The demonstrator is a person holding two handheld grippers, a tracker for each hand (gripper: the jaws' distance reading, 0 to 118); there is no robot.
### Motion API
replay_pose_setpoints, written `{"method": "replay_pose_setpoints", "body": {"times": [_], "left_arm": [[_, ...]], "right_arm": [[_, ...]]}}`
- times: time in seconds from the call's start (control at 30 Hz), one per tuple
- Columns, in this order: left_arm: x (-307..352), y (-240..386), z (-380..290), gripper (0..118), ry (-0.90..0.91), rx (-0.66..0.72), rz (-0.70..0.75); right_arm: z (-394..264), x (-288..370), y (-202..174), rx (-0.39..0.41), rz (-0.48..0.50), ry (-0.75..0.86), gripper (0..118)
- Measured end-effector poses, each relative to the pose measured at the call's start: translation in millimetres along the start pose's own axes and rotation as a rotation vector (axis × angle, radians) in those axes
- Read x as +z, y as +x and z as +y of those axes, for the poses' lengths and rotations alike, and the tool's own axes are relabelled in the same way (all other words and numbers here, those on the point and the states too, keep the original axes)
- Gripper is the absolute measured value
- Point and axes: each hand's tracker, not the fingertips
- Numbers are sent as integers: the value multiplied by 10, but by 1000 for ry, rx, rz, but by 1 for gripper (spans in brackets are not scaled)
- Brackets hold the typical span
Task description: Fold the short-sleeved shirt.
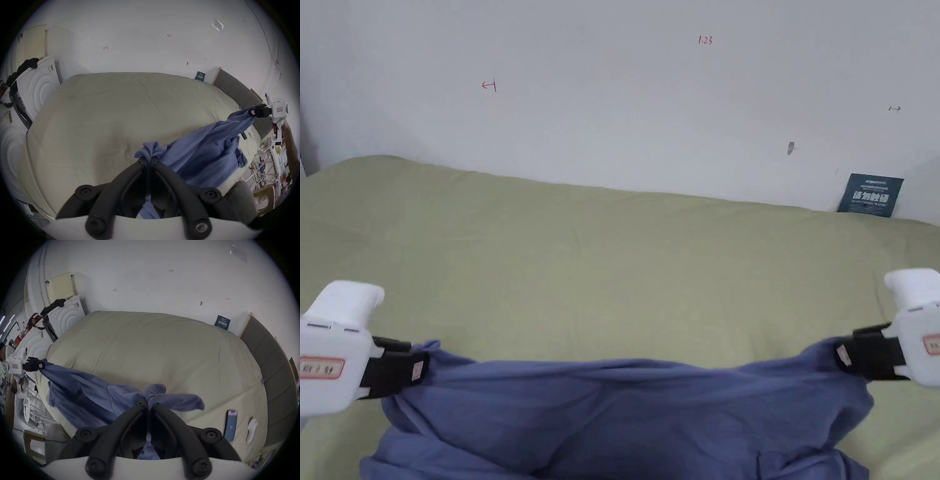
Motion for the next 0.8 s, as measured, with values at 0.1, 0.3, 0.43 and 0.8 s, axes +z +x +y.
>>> {"method": "replay_pose_setpoints", "body": {"times": [0.1,0.3,0.43,0.8], "left_arm": [[96,40,-305,2,-22,5,-8],[49,43,-1010,2,-124,7,-8],[-163,-17,-1332,2,-174,42,14],[-339,-170,-1624,44,-144,149,53]], "right_arm": [[-450,118,-16,-39,13,-39,4],[-1308,71,24,-139,15,-131,4],[-1676,-163,147,-163,-13,-164,4],[-1850,-346,127,-203,-58,-205,7]]}}
